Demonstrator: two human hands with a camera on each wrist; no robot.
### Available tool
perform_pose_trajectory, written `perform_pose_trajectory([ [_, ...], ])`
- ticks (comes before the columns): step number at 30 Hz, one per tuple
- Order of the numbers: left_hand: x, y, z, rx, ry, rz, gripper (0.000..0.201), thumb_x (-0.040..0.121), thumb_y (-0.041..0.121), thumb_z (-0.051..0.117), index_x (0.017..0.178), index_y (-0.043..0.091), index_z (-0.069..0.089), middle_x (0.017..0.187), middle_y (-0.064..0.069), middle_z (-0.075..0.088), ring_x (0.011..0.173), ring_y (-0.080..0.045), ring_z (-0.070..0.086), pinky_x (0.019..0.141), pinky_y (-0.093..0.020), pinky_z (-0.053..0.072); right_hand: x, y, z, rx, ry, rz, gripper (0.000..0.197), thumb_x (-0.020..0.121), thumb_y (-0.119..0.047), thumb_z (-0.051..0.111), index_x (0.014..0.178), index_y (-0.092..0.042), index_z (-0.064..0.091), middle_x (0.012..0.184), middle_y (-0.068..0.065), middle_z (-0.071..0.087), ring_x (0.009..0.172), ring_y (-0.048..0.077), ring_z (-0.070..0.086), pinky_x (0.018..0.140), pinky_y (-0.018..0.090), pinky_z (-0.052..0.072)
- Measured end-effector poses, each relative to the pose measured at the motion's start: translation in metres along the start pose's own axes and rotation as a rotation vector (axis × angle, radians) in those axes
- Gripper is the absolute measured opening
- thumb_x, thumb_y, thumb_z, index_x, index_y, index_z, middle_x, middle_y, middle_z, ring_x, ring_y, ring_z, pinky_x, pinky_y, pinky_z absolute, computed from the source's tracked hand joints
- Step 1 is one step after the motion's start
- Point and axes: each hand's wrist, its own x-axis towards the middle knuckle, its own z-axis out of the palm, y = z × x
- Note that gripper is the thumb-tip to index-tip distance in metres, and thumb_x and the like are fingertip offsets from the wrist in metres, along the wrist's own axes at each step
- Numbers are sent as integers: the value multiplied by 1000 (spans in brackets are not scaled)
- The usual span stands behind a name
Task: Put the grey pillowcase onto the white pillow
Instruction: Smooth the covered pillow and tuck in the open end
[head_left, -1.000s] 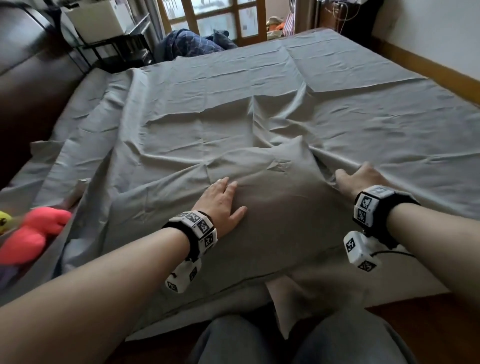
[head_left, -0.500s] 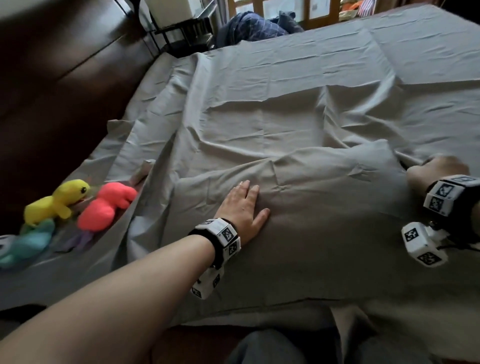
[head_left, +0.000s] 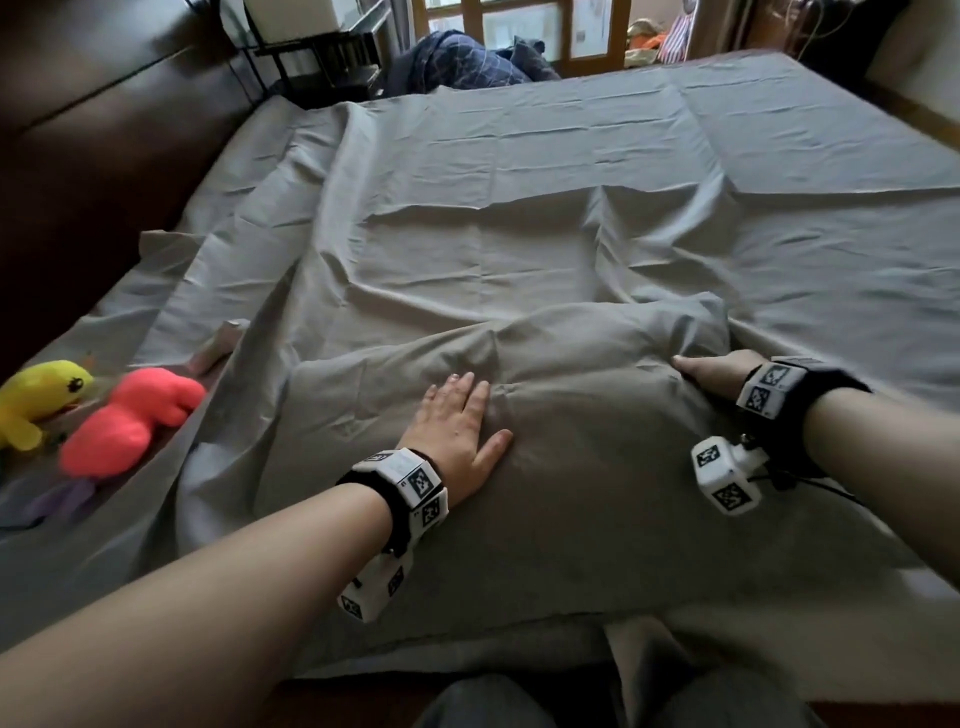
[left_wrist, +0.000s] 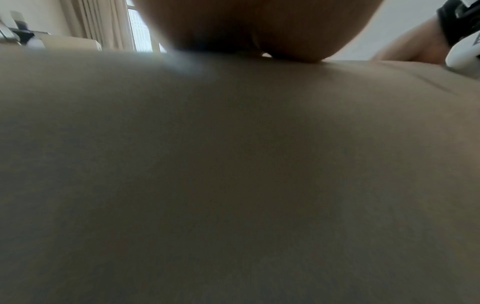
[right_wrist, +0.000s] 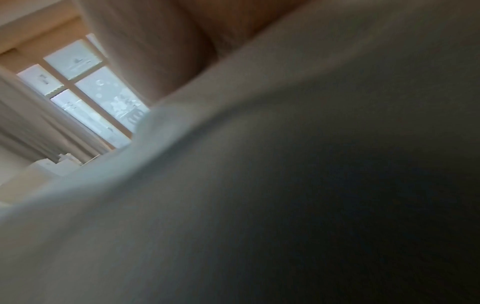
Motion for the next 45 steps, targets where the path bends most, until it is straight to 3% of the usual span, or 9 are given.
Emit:
perform_pose_trajectory([
  [3, 16, 25, -1, -4, 15, 50, 76, 95, 59, 24, 154, 14, 8, 162, -8, 2, 149, -21, -3, 121, -38, -3, 9, 15, 3, 143, -263, 37, 95, 51, -65, 80, 121, -4, 63, 112, 13, 68, 100, 29, 67, 93, 37, 52],
  [7, 44, 63, -10, -38, 38, 130, 74, 95, 58, 29, 153, 15, 11, 161, -8, 6, 149, -21, 1, 121, -37, -2, 3, 22, -15, 272, -347, 23, 37, 96, -39, 48, 100, -5, 62, 77, 10, 61, 61, 18, 60, 46, 17, 48],
  [11, 59, 93, -10, -29, 37, 162, 74, 94, 58, 31, 153, 15, 15, 161, -9, 10, 149, -21, 4, 121, -37, 0, 20, 46, -28, 366, -416, 121, 66, 91, -56, 43, 39, -15, 43, 29, 0, 35, 17, 10, 30, 30, 10, 21],
  [16, 70, 116, -8, -6, 36, 168, 74, 94, 59, 30, 152, 15, 16, 160, -9, 12, 149, -21, 5, 122, -37, 1, 26, 67, -35, 349, -502, 204, 72, 87, -40, 64, 26, -14, 36, 22, -2, 32, 14, 7, 30, 22, 12, 22],
  [23, 73, 141, -14, -4, 27, 198, 74, 94, 57, 32, 152, 15, 16, 160, -11, 12, 148, -23, 6, 122, -35, 2, 46, 99, -29, 331, -104, 33, 13, 82, -21, 65, 74, -12, 61, 77, 6, 60, 64, 19, 58, 65, 30, 54],
  [26, 74, 149, -15, -1, 30, 213, 73, 94, 56, 33, 152, 14, 18, 160, -12, 14, 148, -23, 7, 122, -35, 2, 34, 95, -38, 413, 116, 9, 23, 91, -8, 49, 69, -11, 54, 69, 15, 56, 42, 18, 59, 41, 23, 43],
  [30, 79, 159, -18, -18, 65, 236, 71, 94, 56, 33, 151, 14, 21, 159, -11, 16, 148, -23, 10, 122, -36, 5, 22, 87, -66, 316, 527, -179, 23, 95, -19, 47, 101, -2, 62, 106, 21, 66, 101, 36, 61, 83, 37, 44],
  [40, 60, 147, -7, 85, 8, 239, 74, 94, 59, 25, 154, 20, 7, 162, -7, 2, 149, -20, -4, 121, -40, -2, 23, 124, -72, 189, 471, 73, 24, 92, -17, 51, 108, -1, 60, 117, 26, 62, 110, 39, 58, 90, 39, 44],
  [45, 42, 115, -2, 112, -9, 173, 76, 93, 62, 23, 154, 23, 1, 162, -6, -3, 149, -20, -8, 120, -45, -4, 16, 116, -60, 205, 329, 72, 52, 84, -43, 57, 113, 1, 64, 114, 24, 64, 107, 39, 59, 91, 38, 44],
])
